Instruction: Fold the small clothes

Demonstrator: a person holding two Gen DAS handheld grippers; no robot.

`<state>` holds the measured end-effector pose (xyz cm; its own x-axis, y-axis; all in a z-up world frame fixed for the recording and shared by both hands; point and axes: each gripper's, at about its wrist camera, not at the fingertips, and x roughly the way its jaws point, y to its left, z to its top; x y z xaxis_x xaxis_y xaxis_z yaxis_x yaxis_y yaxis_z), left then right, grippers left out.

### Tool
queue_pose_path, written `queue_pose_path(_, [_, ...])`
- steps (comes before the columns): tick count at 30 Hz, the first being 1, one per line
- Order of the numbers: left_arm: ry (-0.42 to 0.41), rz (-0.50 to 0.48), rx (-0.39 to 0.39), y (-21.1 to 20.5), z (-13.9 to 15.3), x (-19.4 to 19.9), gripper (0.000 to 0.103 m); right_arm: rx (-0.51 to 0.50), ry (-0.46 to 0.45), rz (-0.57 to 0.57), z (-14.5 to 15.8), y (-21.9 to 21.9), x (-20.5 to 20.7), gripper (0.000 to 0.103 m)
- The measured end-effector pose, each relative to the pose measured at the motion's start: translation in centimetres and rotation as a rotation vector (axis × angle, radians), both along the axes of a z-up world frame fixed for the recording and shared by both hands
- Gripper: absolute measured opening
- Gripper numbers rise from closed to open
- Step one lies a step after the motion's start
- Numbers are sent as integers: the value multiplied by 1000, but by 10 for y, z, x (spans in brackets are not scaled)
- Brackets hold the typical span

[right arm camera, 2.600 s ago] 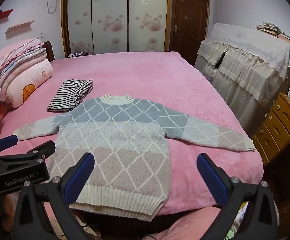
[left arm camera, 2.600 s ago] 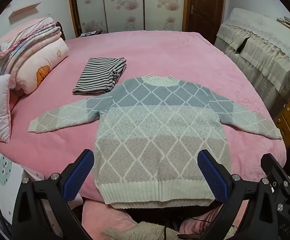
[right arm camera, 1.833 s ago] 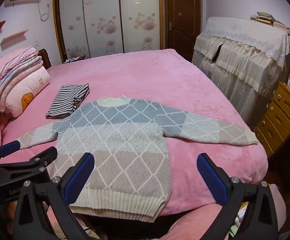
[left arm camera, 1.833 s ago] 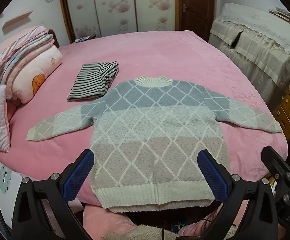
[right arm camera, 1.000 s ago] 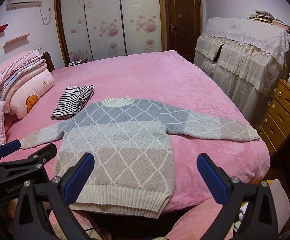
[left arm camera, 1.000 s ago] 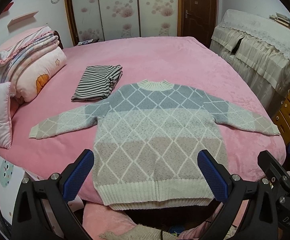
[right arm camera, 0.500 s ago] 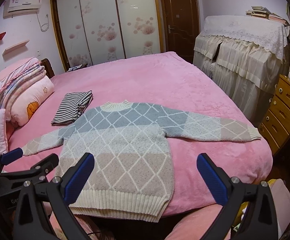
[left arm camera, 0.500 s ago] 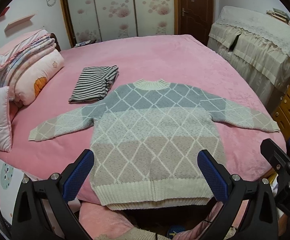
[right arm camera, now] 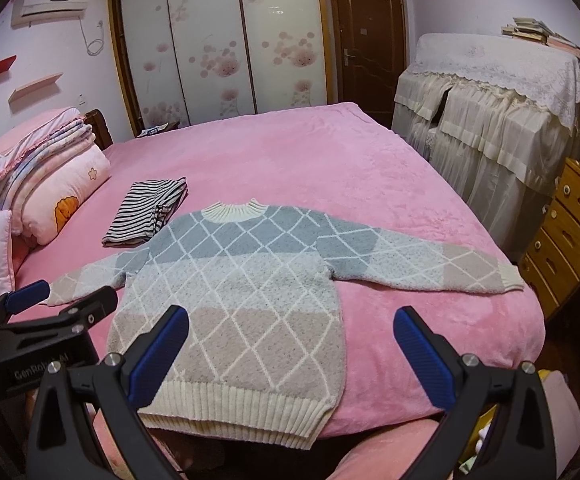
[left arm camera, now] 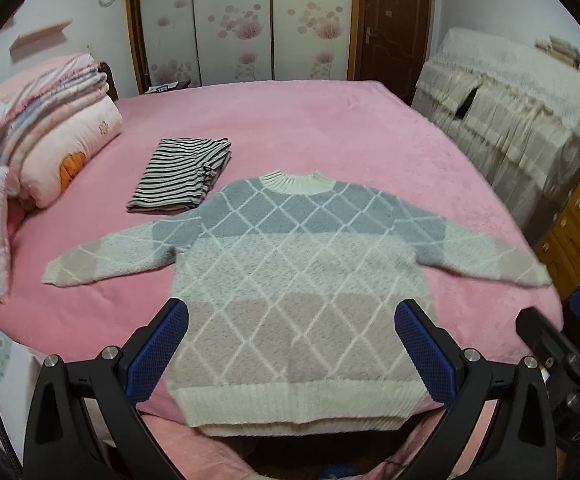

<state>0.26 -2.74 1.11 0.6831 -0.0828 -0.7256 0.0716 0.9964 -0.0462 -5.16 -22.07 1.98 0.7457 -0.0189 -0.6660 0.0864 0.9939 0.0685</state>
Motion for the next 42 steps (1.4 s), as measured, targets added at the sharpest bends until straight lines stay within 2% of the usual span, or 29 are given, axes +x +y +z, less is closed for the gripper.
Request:
queue_pose_path(2, [-12,-28,-84,4,3,3,103,-12,-7,0,3,-1,3,103])
queue_pose_path(4, [-2,-16,-101,4,5,8,103,-16,-17,0,8,-3,6,103])
queue_pose_path(10, [11,20,-86,0,20,23,103,23,-33,17,26,-20,19,103])
queue_pose_path(14, [-18,23,-66,-10,35,25,103,3,-95,13,45,-31,21,103])
queue_pose_path(18, [-54,20,-36,-25,51,28,103,39,-176,37,64,-45,21,103])
queue_pose_path(23, [-97,-32,8,-58,67,31,103,45,-225,49,81,-68,24,103])
queue_pose_path(26, [-84,-66,-3,-78,70,36,103,39,-235,30,87,-87,27,103])
queue_pose_path(30, [-48,-136,-35,-112,69,48,103,3,-250,-44,86,-120,24,103])
queue_pose_path(35, [-59,-222,-22,-158,60,60,103,17,-248,-138,73,-173,19,103])
queue_pose_path(39, [-81,-265,20,-194,40,75,103,37,-213,-255,55,-225,19,103])
queue_pose_path(42, [-87,-302,56,-218,11,89,103,63,-181,-326,35,-260,20,103])
